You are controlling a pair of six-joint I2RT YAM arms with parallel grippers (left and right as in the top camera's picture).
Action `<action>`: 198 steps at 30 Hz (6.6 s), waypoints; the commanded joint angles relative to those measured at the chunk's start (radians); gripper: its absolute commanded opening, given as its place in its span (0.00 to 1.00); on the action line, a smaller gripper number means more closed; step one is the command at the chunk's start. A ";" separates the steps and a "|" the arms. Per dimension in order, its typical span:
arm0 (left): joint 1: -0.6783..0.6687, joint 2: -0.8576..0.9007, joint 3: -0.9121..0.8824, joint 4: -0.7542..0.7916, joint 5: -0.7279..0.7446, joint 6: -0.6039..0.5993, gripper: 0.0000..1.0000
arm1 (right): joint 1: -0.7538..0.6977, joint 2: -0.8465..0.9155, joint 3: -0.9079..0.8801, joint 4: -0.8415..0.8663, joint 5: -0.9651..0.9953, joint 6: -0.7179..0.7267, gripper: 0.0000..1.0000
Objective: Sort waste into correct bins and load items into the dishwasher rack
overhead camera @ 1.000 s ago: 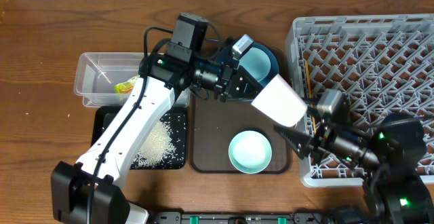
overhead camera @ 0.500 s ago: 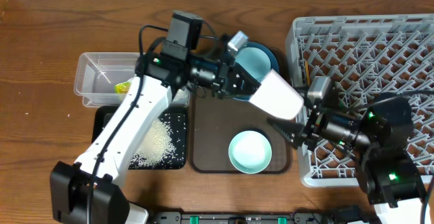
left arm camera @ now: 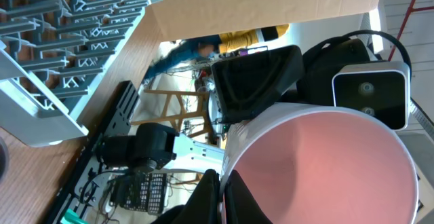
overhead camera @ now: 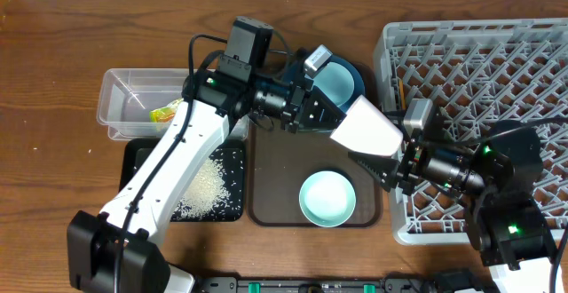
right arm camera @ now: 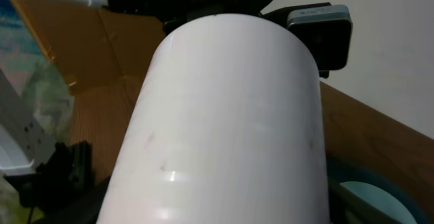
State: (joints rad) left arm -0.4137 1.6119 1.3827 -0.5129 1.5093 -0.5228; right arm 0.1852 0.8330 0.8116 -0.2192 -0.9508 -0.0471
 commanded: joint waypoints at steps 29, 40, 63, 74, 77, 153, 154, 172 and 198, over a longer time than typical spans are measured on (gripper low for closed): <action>0.225 -0.011 0.007 -0.151 -0.805 0.033 0.70 | 0.003 0.034 0.006 -0.181 0.609 0.166 0.52; 0.225 -0.011 0.007 -0.197 -0.804 0.032 0.88 | -0.033 0.235 0.114 -0.190 0.850 0.227 0.51; 0.225 -0.011 0.007 -0.197 -0.804 0.032 0.94 | -0.192 0.801 0.571 -0.398 0.845 0.216 0.52; 0.225 -0.011 0.007 -0.197 -0.805 0.032 0.94 | -0.192 0.963 0.571 -0.312 0.827 0.187 0.52; 0.225 -0.011 0.007 -0.197 -0.804 0.033 0.94 | -0.192 0.989 0.571 -0.307 0.815 0.183 0.51; 0.225 -0.011 0.007 -0.197 -0.804 0.032 0.94 | -0.199 0.979 0.567 -0.498 0.820 0.203 0.49; 0.225 -0.011 0.007 -0.197 -0.804 0.033 0.94 | -0.199 0.979 0.566 -0.499 0.820 0.203 0.50; 0.225 -0.011 0.007 -0.197 -0.804 0.032 0.94 | -0.200 0.977 0.672 -0.533 0.820 0.188 0.78; 0.225 -0.011 0.007 -0.197 -0.804 0.032 0.94 | -0.141 0.978 0.679 -0.853 0.249 0.047 0.99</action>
State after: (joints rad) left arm -0.1909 1.6119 1.3827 -0.7074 0.7177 -0.4969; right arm 0.0021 1.7939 1.4727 -1.0485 -0.5533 0.0666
